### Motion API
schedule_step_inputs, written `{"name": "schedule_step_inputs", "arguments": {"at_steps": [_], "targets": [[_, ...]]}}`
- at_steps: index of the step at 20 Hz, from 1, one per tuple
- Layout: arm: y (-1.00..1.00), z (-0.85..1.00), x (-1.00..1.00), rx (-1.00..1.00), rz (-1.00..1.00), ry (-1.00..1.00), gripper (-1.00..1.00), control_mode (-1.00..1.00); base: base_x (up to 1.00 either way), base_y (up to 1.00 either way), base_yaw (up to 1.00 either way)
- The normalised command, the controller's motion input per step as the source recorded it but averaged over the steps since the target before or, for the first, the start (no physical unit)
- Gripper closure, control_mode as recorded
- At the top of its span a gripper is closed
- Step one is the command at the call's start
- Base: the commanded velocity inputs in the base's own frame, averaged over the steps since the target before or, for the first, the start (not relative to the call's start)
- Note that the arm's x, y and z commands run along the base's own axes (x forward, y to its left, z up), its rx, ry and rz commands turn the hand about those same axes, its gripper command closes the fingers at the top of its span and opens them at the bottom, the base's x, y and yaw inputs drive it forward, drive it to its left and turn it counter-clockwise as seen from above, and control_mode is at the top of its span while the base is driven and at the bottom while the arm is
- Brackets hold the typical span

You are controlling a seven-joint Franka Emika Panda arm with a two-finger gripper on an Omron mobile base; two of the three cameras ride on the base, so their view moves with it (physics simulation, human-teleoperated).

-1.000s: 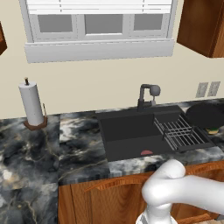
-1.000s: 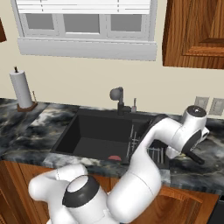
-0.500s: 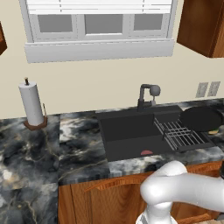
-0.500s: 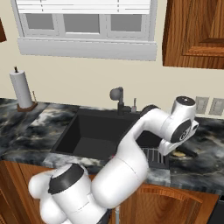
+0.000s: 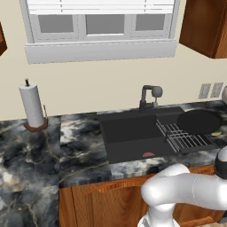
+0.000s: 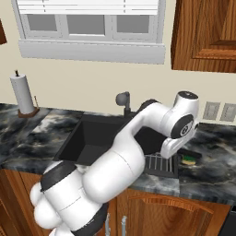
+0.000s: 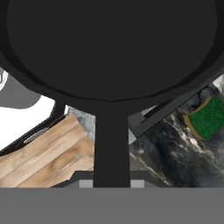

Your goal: Pick the pan and sponge and place them into the sink. Then turn on the water.

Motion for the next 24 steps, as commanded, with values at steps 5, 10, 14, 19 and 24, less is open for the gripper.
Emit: {"name": "schedule_step_inputs", "arguments": {"at_steps": [5, 10, 14, 19, 24], "targets": [[0.40, 0.05, -0.17, 0.01, 0.08, 0.02, 1.00, -1.00, 0.00, 0.00, 0.00], [0.42, 0.00, -0.25, 0.01, 0.05, -0.01, 1.00, -1.00, 0.00, 0.00, 0.00], [0.43, -0.09, -0.28, 0.03, 0.05, -0.05, 1.00, -1.00, 0.00, 0.00, 0.00], [0.44, -0.03, -0.06, 0.01, 0.01, -0.01, 1.00, -1.00, 0.00, 0.00, 0.00], [0.50, 0.05, 0.00, 0.00, -0.01, 0.02, 1.00, -1.00, 0.00, 0.00, 0.00]]}}
